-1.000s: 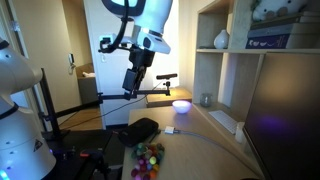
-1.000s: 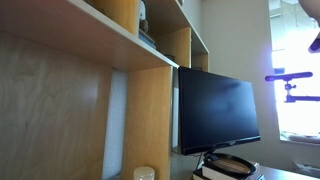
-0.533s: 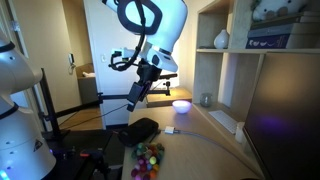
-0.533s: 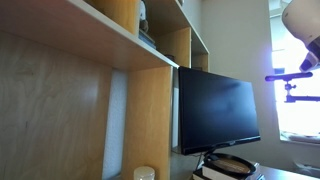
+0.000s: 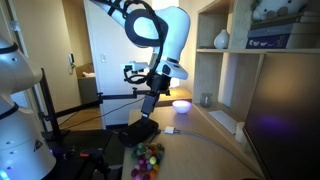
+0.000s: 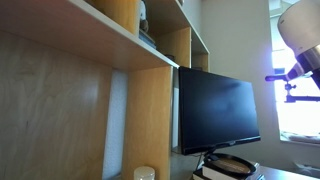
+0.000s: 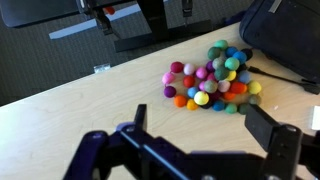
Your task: Pick the string of beads and place it over the computer
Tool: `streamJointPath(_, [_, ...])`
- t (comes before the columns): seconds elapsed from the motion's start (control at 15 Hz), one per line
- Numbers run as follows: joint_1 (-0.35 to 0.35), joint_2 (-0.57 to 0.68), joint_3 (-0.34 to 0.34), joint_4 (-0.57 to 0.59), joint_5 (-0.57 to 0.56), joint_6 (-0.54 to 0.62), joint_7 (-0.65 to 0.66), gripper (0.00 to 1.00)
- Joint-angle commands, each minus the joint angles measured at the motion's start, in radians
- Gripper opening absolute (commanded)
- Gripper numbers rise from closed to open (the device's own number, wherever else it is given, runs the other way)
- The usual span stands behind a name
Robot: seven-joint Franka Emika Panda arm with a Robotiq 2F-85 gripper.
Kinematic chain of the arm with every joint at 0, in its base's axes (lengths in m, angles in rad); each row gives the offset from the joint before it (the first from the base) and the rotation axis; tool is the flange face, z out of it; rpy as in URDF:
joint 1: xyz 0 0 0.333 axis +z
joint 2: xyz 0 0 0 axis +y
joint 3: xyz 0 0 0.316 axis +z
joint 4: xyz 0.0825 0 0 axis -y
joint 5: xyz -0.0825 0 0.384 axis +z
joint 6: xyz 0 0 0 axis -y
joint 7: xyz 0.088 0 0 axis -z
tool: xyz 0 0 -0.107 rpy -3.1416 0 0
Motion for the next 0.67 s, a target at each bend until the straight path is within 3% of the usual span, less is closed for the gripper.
streamJointPath(0.0, [0.003,0.0,-0.002,0.001,0.0,-0.002,0.0,1.0])
streamJointPath(0.27, [-0.007,-0.059,-0.018,-0.04,0.045,0.014,-0.043,1.0])
streamJointPath(0.6, [-0.006,0.043,-0.017,0.017,0.023,-0.018,-0.003,1.0])
